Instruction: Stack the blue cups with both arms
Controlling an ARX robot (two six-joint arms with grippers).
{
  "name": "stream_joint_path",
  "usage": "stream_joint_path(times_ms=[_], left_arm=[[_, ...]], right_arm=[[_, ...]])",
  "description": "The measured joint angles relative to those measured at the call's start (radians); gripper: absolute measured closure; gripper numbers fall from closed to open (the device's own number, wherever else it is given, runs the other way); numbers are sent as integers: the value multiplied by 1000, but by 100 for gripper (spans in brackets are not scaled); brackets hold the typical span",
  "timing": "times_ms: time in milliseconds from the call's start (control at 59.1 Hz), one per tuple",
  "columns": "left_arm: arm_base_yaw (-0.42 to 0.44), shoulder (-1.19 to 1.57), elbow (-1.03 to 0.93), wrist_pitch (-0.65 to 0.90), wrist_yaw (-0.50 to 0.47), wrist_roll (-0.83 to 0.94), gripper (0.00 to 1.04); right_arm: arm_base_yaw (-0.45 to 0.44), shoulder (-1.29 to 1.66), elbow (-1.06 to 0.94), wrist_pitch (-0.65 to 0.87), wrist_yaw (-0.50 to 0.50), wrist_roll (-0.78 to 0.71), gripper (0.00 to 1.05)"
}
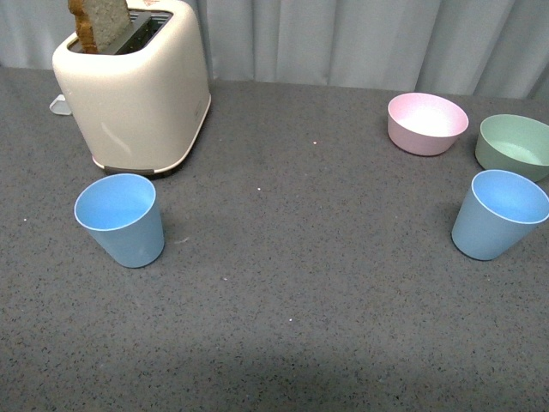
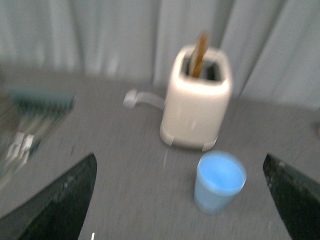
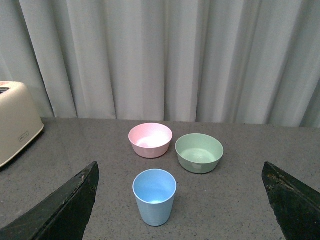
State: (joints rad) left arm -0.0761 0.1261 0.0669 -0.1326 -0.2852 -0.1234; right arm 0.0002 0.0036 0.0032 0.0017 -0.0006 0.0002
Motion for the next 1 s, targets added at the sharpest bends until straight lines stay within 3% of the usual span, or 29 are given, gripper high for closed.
stream_joint_path(times_ms=[68,186,389,508,711,863,999], left_arm=[[-2,87,1,18,-64,-56,7],[18,224,27,121,-41,-101,7],[98,584,148,358,89,-142,7],[114,805,243,421,179,-153,7],[111,1192,454,332,317,-143,7],[86,1406,584,259,350,-146,7],[72,1499,640,233,322,-148,7]], right_arm=[[0,0,0,0,-1,0,10],[0,0,0,0,-2,0,10],[0,0,0,0,0,0,10],[0,0,0,0,-1,0,10],[0,0,0,0,-1,0,10],[0,0,0,0,-1,0,10],[0,0,0,0,0,0,10]])
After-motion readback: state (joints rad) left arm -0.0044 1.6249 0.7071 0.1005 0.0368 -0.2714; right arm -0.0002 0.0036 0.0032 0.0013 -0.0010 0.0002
